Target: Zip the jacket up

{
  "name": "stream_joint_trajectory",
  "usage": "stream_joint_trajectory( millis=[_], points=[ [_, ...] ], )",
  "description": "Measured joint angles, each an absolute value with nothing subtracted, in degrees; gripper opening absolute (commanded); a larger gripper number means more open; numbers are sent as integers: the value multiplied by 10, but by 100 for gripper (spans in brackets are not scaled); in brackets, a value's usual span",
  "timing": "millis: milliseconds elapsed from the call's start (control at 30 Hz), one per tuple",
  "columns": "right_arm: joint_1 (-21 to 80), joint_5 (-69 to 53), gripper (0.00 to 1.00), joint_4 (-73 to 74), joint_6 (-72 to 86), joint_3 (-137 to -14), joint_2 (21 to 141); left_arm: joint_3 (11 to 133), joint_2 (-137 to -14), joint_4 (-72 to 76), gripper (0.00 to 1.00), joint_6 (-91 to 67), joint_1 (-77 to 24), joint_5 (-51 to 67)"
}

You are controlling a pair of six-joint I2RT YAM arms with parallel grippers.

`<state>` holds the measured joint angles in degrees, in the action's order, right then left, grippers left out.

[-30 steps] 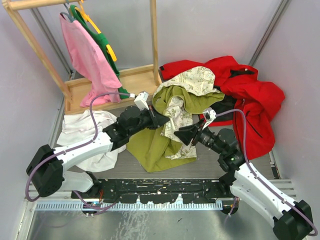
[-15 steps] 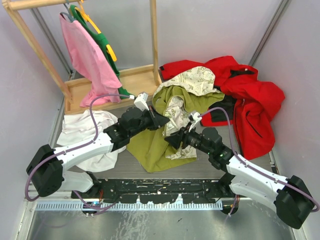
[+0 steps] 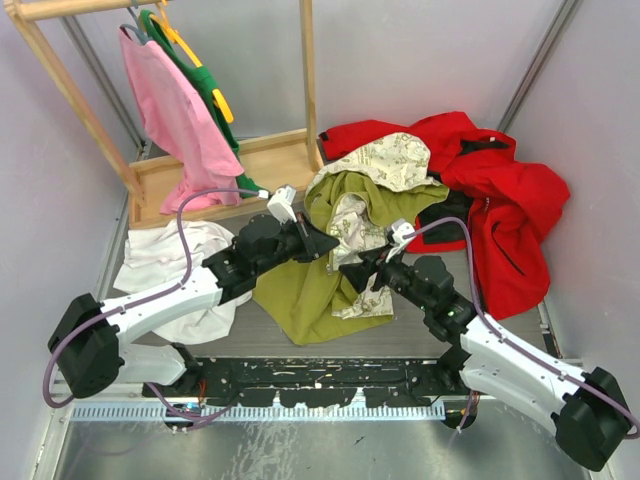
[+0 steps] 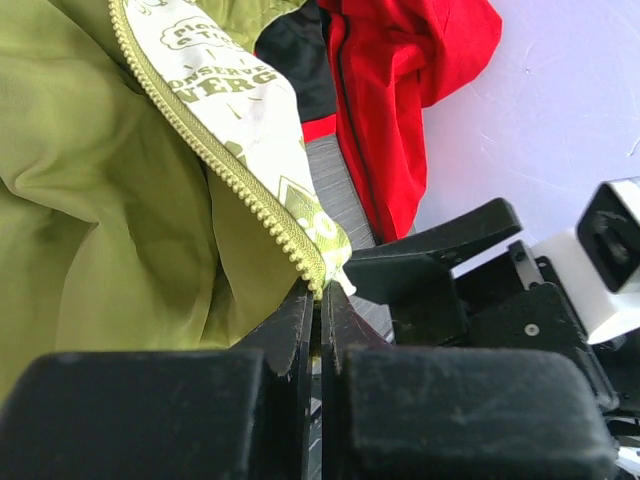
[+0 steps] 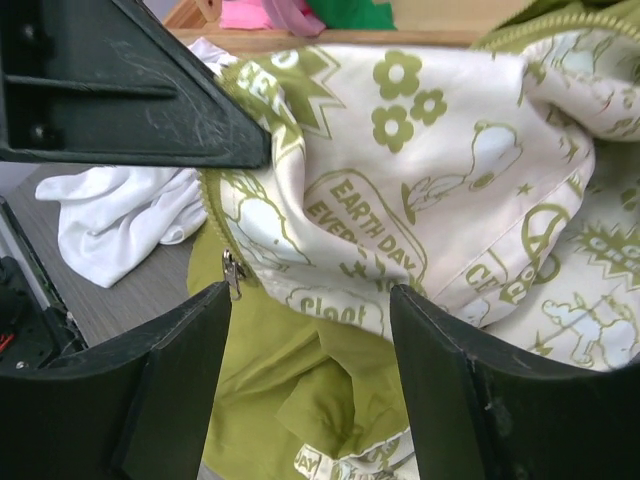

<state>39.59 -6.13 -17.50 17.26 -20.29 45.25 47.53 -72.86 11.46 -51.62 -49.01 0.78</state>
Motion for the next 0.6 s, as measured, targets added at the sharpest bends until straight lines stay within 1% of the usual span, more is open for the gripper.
stream_joint_trajectory(
  millis=[200,433,500,600],
  points=[
    [392,-68,74,-171,136,-212,443,475,-728,108,0,-516,-490,17],
    [387,-93,76,-198,125,-213,501,475,-728,108,0,-517,-490,33],
    [382,-105,79,-213,125,-213,514,475,-728,108,0,-517,-490,37],
    [369,-125,78,-235,126,-213,526,475,-728,108,0,-517,-490,44]
  ],
)
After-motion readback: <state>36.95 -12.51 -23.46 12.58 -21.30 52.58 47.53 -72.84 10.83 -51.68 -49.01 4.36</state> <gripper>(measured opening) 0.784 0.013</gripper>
